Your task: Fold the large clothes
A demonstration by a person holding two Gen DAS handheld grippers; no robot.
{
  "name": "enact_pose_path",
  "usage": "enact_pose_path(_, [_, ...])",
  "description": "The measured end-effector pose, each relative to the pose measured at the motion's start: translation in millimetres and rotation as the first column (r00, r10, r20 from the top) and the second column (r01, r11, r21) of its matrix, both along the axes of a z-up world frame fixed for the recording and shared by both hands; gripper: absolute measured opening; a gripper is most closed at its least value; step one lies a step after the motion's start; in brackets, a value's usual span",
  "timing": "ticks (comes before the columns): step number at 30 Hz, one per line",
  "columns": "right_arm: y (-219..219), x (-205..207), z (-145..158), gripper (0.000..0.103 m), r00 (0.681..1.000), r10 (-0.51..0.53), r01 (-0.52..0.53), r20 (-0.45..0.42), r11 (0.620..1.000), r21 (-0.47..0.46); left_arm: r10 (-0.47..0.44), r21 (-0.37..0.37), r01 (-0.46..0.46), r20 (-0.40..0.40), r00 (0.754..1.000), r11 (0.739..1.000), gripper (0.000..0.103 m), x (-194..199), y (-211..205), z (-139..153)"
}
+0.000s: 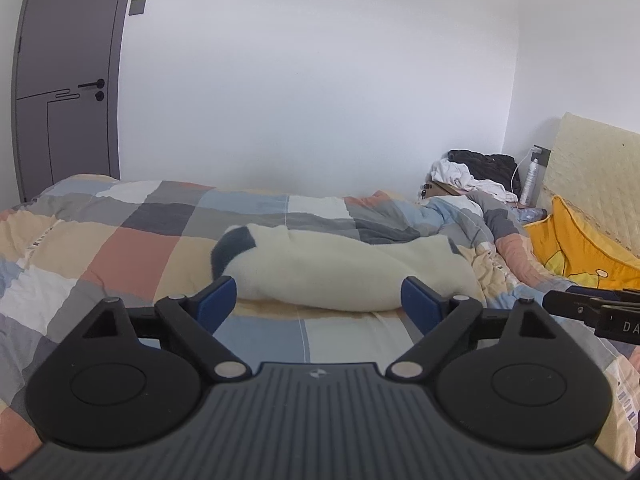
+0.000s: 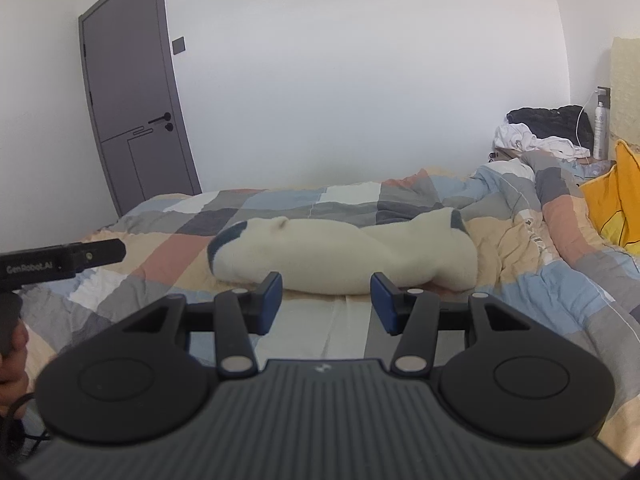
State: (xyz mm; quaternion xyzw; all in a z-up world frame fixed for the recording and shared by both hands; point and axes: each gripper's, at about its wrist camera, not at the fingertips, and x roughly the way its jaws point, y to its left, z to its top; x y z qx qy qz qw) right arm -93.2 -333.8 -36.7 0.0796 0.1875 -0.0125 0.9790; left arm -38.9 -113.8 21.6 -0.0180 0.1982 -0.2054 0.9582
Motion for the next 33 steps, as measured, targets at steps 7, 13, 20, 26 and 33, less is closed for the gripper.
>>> enact_pose_path(7, [6.0,0.9,6.2,0.053,1.000,-0.013,0.013,-0.005,0.999,-0.037,-0.011,-0.001,0.011,-0.026,1.000,1.000,0.102,1.8,-0.9,-3.0])
enact_pose_path(13, [13.9,-0.5,12.2,0.053,1.000,-0.006,0.006,0.000,0.997,-0.082,0.009,0.027,-0.009,-0.028,1.000,1.000,0.103,1.0,-0.2,-2.7])
enact_pose_path(20, [18.2,-9.0,19.8,0.095,0.998,-0.012,0.018,0.066,0.996,-0.091,0.035,0.027,-0.034,-0.023,0.999,0.999,0.103,-3.0,4.3,3.3])
enact_pose_path(26, [15.2,-5.0,22.5,0.095,0.998,-0.042,0.046,0.051,0.995,-0.087,0.051,0.037,-0.050,-0.009,0.999,0.998,0.103,-7.4,4.8,8.1])
enact_pose_path(33, [9.4,-0.9,16.1,0.103,0.998,-0.057,0.058,0.031,0.997,-0.053,0.058,0.046,-0.058,0.004,0.998,0.997,0.103,-13.4,0.4,8.0])
